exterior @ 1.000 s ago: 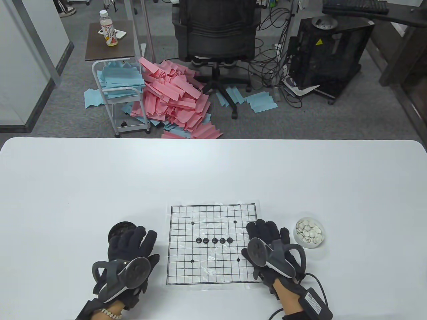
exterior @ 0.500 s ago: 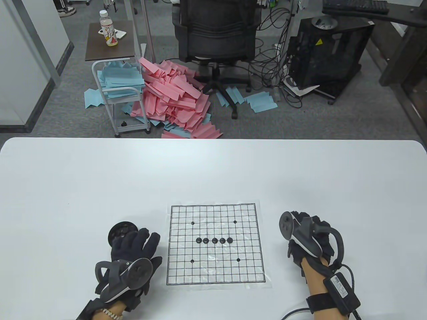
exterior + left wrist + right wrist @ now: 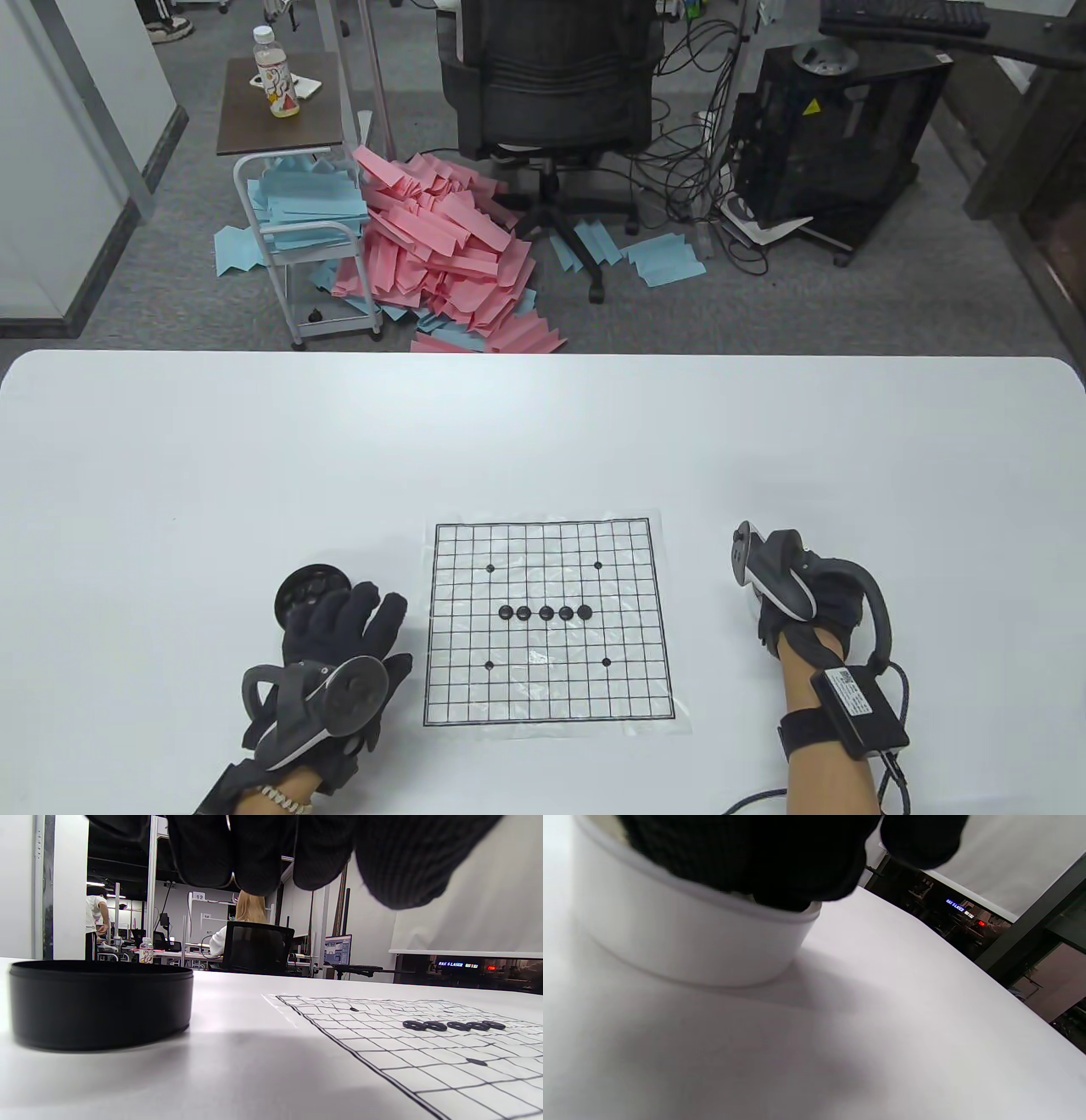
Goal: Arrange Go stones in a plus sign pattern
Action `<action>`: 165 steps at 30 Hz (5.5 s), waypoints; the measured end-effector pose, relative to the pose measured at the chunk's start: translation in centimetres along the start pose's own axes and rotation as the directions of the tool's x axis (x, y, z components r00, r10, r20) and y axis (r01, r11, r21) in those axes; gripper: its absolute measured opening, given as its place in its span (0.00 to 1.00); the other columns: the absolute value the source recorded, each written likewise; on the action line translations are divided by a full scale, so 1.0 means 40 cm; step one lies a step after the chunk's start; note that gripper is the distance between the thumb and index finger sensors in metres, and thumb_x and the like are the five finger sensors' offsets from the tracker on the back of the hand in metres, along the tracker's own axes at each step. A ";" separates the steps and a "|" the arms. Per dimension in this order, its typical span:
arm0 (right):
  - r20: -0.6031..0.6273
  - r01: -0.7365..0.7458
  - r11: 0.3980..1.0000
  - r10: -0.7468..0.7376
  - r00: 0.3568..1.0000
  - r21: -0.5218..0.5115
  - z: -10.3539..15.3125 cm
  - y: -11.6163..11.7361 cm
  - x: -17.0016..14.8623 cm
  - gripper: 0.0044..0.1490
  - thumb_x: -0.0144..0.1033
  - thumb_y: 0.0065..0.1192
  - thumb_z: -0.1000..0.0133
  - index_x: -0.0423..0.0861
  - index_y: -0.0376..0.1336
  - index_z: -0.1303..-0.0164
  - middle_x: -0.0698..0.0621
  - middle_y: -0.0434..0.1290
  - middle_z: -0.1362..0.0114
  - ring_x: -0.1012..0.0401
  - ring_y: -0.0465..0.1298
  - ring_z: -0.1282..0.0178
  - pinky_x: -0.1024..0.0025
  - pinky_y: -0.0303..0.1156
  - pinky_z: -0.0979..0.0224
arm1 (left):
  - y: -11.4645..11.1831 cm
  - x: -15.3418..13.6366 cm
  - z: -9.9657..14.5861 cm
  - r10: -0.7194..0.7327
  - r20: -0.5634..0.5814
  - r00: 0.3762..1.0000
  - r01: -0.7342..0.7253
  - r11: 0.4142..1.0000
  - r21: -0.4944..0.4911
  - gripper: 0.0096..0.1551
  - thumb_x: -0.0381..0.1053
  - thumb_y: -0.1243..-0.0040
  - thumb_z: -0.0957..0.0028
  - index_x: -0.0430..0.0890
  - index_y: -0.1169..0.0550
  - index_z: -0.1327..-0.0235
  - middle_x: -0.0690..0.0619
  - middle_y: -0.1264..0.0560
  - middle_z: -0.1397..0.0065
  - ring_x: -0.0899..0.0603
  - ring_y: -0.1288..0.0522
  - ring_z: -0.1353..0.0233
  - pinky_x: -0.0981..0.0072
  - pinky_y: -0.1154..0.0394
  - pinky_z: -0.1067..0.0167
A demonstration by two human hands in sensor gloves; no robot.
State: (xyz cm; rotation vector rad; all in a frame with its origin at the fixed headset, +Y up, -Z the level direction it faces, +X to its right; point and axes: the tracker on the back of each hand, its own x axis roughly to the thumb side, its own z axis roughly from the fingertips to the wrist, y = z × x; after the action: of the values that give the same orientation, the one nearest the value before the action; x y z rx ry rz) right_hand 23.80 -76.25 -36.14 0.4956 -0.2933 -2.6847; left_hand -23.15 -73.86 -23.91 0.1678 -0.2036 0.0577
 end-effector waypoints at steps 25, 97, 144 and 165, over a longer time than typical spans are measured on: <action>0.004 0.061 0.997 -0.061 0.998 -0.052 -0.024 0.021 -0.005 0.25 0.43 0.73 0.55 0.59 0.71 0.47 0.56 0.80 0.43 0.65 0.79 0.55 0.57 0.75 0.39 | -0.002 0.001 -0.006 0.006 -0.007 1.000 -0.006 1.000 -0.013 0.42 0.64 0.37 0.56 0.56 0.32 0.25 0.44 0.34 0.16 0.31 0.33 0.20 0.26 0.43 0.29; 0.369 0.304 0.918 -0.199 0.908 -0.253 0.189 -0.212 0.216 0.30 0.45 0.74 0.54 0.57 0.71 0.40 0.55 0.80 0.37 0.66 0.80 0.54 0.58 0.76 0.40 | 0.001 -0.014 -0.002 -0.009 -0.017 1.000 0.009 1.000 -0.009 0.42 0.63 0.37 0.56 0.56 0.32 0.25 0.44 0.34 0.16 0.31 0.33 0.20 0.27 0.43 0.29; -0.032 0.160 0.984 -0.163 0.986 -0.084 0.012 -0.001 -0.024 0.24 0.45 0.72 0.54 0.59 0.73 0.46 0.56 0.81 0.42 0.66 0.80 0.56 0.59 0.76 0.40 | -0.009 -0.006 -0.010 -0.001 -0.018 1.000 0.001 0.999 -0.034 0.42 0.63 0.37 0.56 0.56 0.32 0.25 0.44 0.34 0.16 0.32 0.33 0.20 0.26 0.43 0.29; 0.379 0.404 0.908 -0.338 0.862 -0.109 0.173 -0.236 0.326 0.23 0.46 0.71 0.53 0.61 0.73 0.47 0.57 0.80 0.41 0.66 0.79 0.56 0.59 0.75 0.39 | -0.010 -0.004 -0.008 -0.005 -0.009 1.000 0.005 1.000 -0.026 0.42 0.63 0.37 0.57 0.56 0.32 0.25 0.44 0.34 0.16 0.31 0.33 0.20 0.26 0.43 0.29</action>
State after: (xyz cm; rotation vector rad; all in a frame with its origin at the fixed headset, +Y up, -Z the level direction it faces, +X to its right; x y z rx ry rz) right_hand 6.74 -72.24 -36.27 0.0026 -0.0400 -3.1383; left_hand -23.21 -74.20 -24.33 0.1418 -0.1953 0.0510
